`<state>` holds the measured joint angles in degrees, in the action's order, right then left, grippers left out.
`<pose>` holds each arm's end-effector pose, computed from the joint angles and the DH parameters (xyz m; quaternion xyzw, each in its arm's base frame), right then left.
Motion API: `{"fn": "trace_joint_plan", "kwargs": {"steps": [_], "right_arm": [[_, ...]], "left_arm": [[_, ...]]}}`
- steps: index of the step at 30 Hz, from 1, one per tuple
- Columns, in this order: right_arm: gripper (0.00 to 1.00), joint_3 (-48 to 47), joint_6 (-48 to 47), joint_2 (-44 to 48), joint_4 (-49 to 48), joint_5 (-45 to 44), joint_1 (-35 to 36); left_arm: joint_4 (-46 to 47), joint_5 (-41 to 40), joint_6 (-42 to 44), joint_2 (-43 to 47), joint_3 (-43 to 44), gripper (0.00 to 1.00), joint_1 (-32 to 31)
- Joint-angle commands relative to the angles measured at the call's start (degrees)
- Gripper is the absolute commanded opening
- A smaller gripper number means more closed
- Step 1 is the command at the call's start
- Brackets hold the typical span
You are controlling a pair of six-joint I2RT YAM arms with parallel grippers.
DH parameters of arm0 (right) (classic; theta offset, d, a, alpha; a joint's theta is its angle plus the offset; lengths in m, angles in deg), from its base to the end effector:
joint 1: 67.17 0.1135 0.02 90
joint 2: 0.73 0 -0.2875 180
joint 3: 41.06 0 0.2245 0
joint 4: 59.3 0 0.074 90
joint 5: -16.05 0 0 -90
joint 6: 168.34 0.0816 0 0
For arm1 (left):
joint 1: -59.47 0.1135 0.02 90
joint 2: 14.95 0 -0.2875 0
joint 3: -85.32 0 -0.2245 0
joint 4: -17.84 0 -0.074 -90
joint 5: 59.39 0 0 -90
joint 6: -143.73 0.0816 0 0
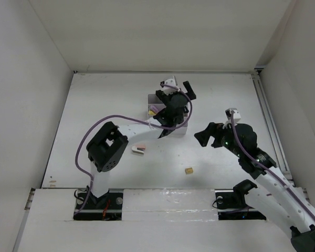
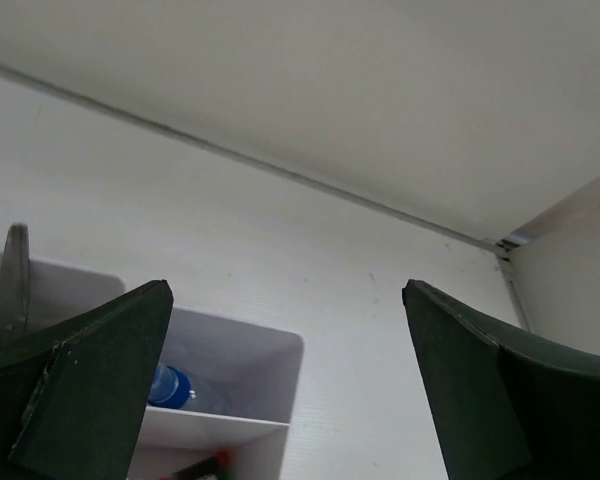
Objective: Sort the stationery into containers
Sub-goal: Place the pen in the storage box, then pick up the stationery from the center of the board.
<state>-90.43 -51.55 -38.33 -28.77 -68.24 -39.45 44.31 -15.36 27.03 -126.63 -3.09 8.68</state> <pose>0.1369 0.0811 0.2848 -0.0356 0.8116 0.3024 0.4986 0.3407 -0.3247 0.3181 -0.1566 0.6610 -0.2264 0.6981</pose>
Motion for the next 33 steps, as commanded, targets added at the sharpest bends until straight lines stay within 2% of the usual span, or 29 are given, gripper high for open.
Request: {"fn": "trace_joint_plan", "kwargs": {"steps": [1,3,4,6,7,10,11,13,15,18,20,21,22,28,33], "right_arm": [[1.0,-0.8,-0.6,-2.3,-0.3,-1.8,-0.3],[1.0,-1.4,-0.6,-5.8,0.3,-2.5,1.3],[1.0,-1.9,-0.1,-7.6,0.3,-3.5,3.3],[1.0,-1.9,0.8,-8.7,0.8,-6.4,5.8],[1.0,-2.5,1.4,-8.7,1.5,-10.9,8.8],[1.0,-4.2,4.9,-11.6,4.0,-17.9,13.6],[1.0,-4.9,6.7,-12.6,5.4,-24.4,17.2],[1.0,-7.0,12.8,-16.0,9.4,-31.3,21.8],[1.0,-8.7,16.8,-18.5,11.6,-40.1,29.9],[1.0,-11.4,29.3,-24.7,19.6,-49.3,38.0],[1.0,-13.9,38.6,-29.1,26.6,-51.3,39.9],[1.0,-13.9,39.8,-30.0,27.5,-53.2,40.8],[1.0,-14.5,40.6,-30.5,28.0,-53.3,42.8],[1.0,-12.5,40.6,-31.0,26.5,-49.1,42.9],[0.91,-7.6,37.2,-29.4,20.1,-42.3,42.9]], "left_arm": [[-5.4,-0.8,4.8,9.5,7.0,1.0,-2.2],[-15.1,0.9,4.3,10.2,12.8,1.0,-2.2],[-23.7,1.6,3.7,11.6,17.8,1.0,-2.2],[-30.4,1.6,2.4,12.3,20.7,1.0,-2.2],[-33.1,1.6,1.8,14.5,20.7,1.0,-2.2],[-41.0,4.4,-2.3,21.5,17.8,1.0,0.4],[-45.2,5.2,-4.3,23.5,14.7,1.0,1.1],[-49.4,7.6,-9.2,27.5,11.1,1.0,3.1],[-53.0,8.4,-10.5,33.3,4.9,1.0,4.6],[-57.9,7.2,-12.9,39.6,-1.7,1.0,4.6],[-60.9,5.5,-14.4,42.1,-3.8,1.0,4.6],[-62.4,5.5,-15.1,44.4,-4.8,1.0,4.6],[-64.7,5.5,-15.8,45.6,-6.6,1.0,5.2],[-71.1,10.1,-15.2,53.4,-11.0,1.0,5.2],[-78.0,11.9,-14.7,56.3,-11.1,1.0,5.2]]}}
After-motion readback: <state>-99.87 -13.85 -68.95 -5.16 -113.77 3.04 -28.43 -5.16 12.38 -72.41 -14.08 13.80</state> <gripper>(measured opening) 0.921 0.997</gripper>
